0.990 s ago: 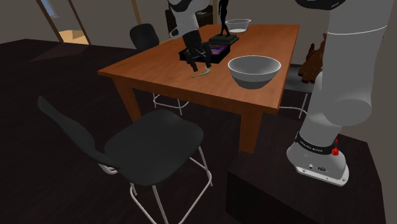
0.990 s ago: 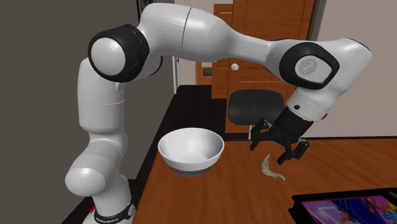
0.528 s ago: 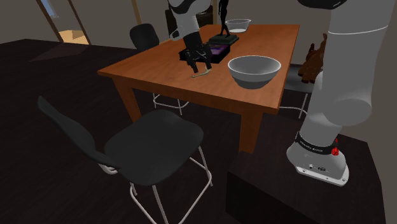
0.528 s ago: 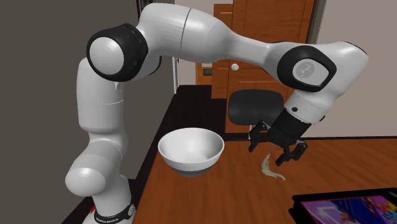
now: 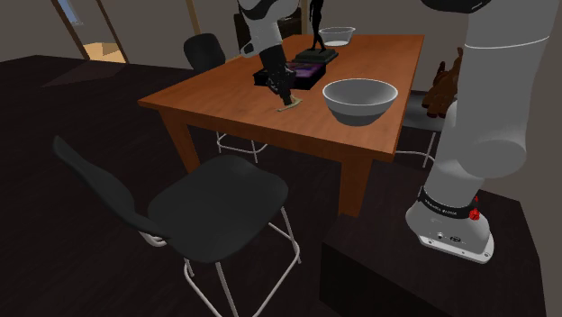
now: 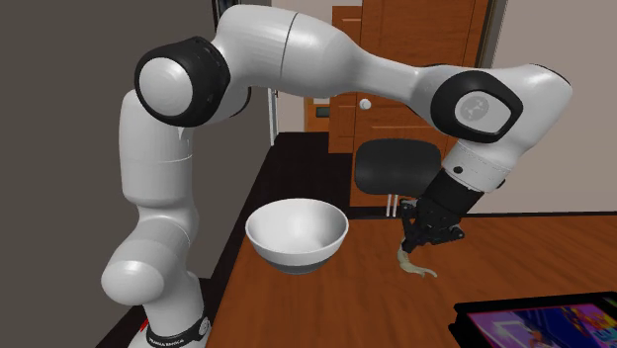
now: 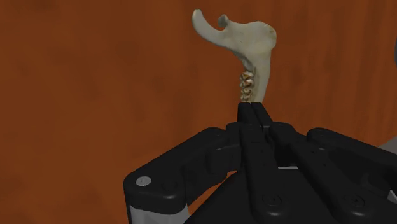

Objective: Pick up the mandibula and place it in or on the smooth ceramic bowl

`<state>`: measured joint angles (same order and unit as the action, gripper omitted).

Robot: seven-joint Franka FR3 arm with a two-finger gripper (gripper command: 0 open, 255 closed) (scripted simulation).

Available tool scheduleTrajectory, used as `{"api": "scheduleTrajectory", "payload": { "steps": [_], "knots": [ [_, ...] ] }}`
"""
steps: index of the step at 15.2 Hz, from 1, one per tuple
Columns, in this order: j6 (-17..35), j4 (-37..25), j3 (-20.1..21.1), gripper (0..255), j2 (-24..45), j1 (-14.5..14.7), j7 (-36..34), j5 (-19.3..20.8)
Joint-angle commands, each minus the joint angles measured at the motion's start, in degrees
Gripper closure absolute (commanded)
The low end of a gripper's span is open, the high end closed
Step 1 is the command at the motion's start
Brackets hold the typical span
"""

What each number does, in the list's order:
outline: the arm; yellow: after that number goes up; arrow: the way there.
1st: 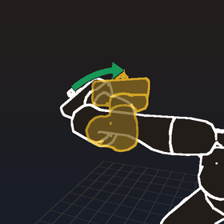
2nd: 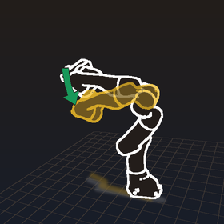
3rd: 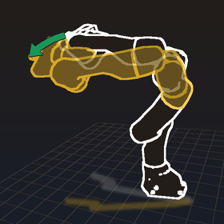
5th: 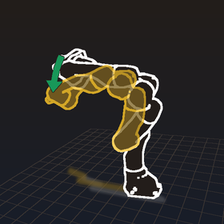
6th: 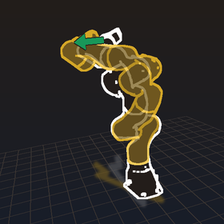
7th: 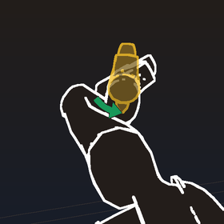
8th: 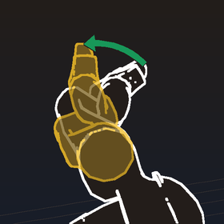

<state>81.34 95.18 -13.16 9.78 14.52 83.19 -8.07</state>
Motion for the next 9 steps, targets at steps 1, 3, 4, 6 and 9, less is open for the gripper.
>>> {"api": "scheduleTrajectory", "payload": {
  "steps": [1,3,4,6,9],
  "knots": [
    [0.00,0.00,0.00,255,0.00,0.00,0.00,0.00],
    [0.00,0.00,0.00,255,0.00,0.00,0.00,0.00],
    [0.00,0.00,0.00,0,0.00,0.00,0.00,0.00],
    [13.88,13.66,-0.33,0,-13.21,0.69,0.19,3.52],
    [23.15,22.69,0.00,0,-21.23,0.32,0.15,5.71]
  ]
}}
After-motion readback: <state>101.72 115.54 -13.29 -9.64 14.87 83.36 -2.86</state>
